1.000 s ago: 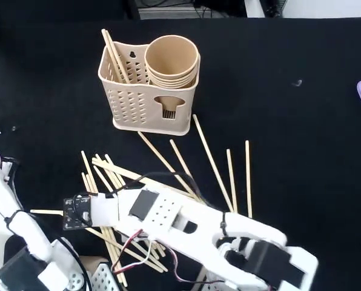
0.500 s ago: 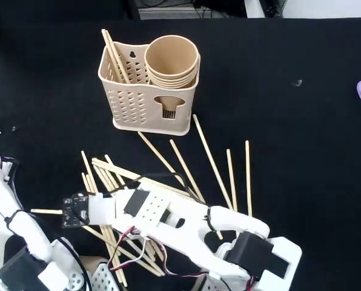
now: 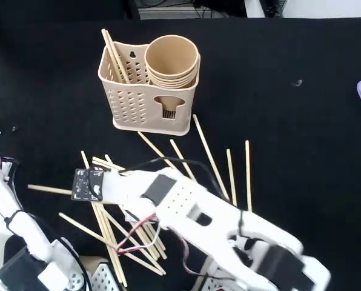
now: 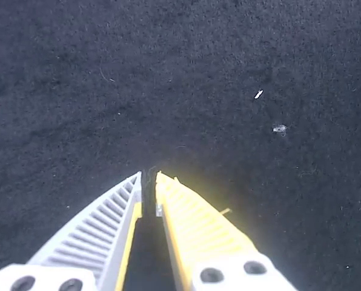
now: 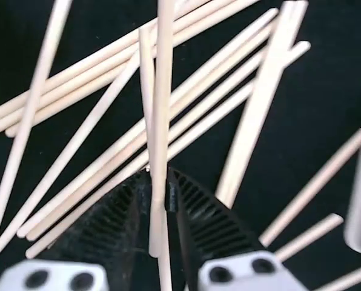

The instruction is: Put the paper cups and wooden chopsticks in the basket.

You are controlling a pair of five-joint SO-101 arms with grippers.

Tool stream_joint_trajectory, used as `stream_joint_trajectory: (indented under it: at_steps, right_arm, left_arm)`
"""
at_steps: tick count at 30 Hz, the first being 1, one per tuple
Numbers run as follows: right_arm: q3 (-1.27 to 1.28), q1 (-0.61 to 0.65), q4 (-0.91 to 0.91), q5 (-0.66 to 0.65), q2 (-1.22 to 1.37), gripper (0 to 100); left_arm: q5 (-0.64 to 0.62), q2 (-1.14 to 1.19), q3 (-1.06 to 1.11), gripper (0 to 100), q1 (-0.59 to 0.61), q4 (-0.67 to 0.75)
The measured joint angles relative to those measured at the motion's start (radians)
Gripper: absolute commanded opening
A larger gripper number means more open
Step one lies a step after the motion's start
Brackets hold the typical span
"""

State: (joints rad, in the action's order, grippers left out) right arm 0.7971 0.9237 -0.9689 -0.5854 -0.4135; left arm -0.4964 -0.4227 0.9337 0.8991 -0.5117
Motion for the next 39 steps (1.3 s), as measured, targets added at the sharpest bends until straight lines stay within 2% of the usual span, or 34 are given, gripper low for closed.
stream_joint_trajectory:
  at_steps: [7,11,16,19,27,35,39]
  right_arm:
    - [-0.017,-0.115,-0.008,0.000,-0.330,1.1]
    - [-0.048,-0.227,0.107,0.021,-0.491,1.1]
    - [-0.048,-0.327,0.358,0.253,-0.571,1.1]
    - [-0.048,-0.330,0.434,0.341,-0.572,1.1]
    - [-0.121,-0.331,0.582,0.368,-0.477,1.1]
    - [-0.201,-0.331,0.951,0.370,-0.238,1.1]
    - [-0.269,-0.331,1.074,0.370,-0.101,1.1]
  left_arm:
    - [-0.003,0.000,0.000,5,0.002,0.000]
    - [-0.003,0.000,0.000,5,0.002,0.000]
    - [-0.003,0.000,0.014,5,0.002,0.002]
    - [-0.003,-0.002,0.014,5,0.002,0.003]
    - [-0.003,-0.002,0.014,5,0.002,0.003]
    - [-0.003,-0.002,0.014,5,0.002,0.003]
    - [-0.003,-0.002,0.014,5,0.002,0.003]
